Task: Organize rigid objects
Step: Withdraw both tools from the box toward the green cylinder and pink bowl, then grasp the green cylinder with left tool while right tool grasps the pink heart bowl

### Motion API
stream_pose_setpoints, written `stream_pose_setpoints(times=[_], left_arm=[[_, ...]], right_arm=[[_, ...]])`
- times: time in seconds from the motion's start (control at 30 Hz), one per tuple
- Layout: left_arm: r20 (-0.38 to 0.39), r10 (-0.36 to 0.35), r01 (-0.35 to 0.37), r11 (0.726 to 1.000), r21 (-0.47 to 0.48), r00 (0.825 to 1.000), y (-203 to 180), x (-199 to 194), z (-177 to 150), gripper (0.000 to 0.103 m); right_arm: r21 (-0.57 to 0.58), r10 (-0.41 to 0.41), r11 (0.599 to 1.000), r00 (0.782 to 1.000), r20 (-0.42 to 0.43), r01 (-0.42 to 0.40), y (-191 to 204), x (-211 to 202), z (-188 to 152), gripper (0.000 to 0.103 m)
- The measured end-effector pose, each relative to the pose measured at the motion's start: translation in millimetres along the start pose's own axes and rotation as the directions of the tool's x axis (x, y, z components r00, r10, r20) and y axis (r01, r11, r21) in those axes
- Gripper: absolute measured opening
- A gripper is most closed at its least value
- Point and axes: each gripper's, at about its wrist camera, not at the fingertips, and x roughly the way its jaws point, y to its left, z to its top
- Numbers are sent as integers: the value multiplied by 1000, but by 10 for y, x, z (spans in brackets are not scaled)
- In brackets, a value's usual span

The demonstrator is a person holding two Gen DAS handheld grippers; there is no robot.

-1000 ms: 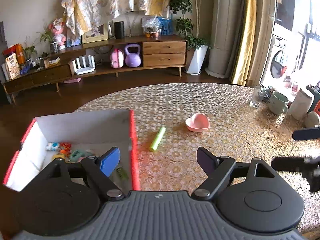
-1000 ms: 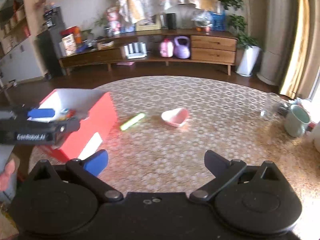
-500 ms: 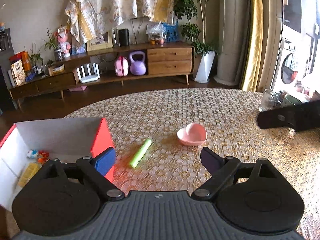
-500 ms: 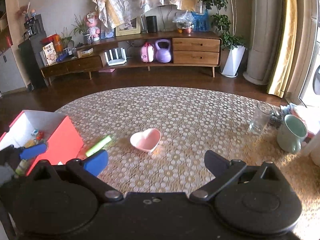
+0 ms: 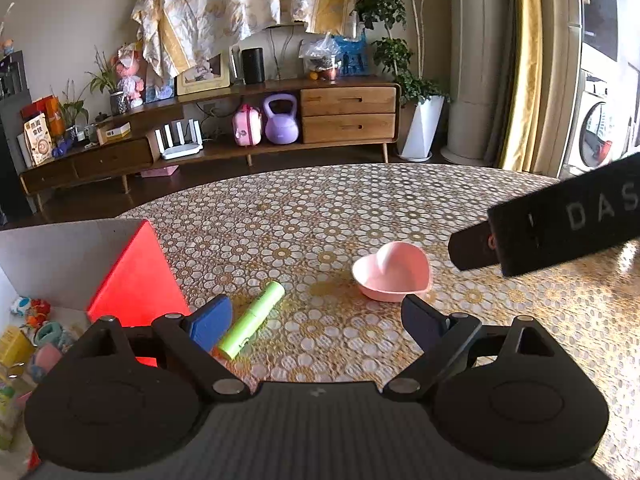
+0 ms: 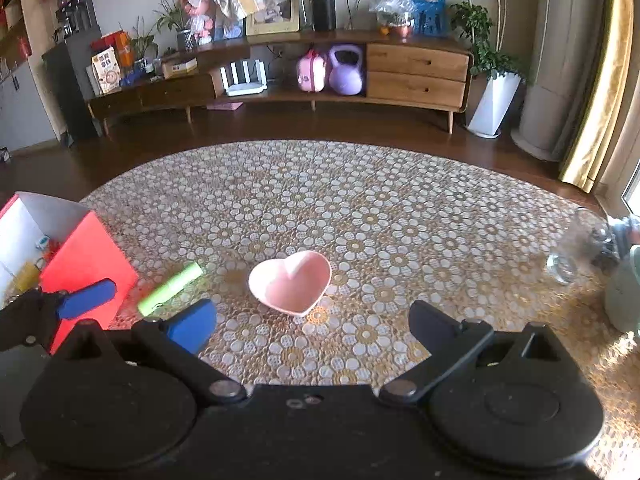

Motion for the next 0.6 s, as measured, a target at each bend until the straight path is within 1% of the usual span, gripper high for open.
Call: stream_pose_setpoints(times=[0.2,0.3,0.43,0.53,0.6], left_arm=[[-16,22,-23,1000,-20,1000,88,285,-25,92],[-17,41,-41,999,-15,999,90,387,-38,92],[-24,50,-51,998,-21,998,111,515,-45,92],[-25,57,-58,998,-25,998,129,579,-59,92],[-28,59,-60,998,-24,998,145,610,-68,88]], right_arm=[[9,17,1000,1000,-20,-16,-13,350,67,102],[10,13,1000,1000,-26,-13,17,486,86,102],[10,-4,1000,1000,-31,4,87,682,145,102],[18,-2,1000,999,-41,3,135,819,147,102],[14,-2,1000,999,-51,3,174,899,150,102]])
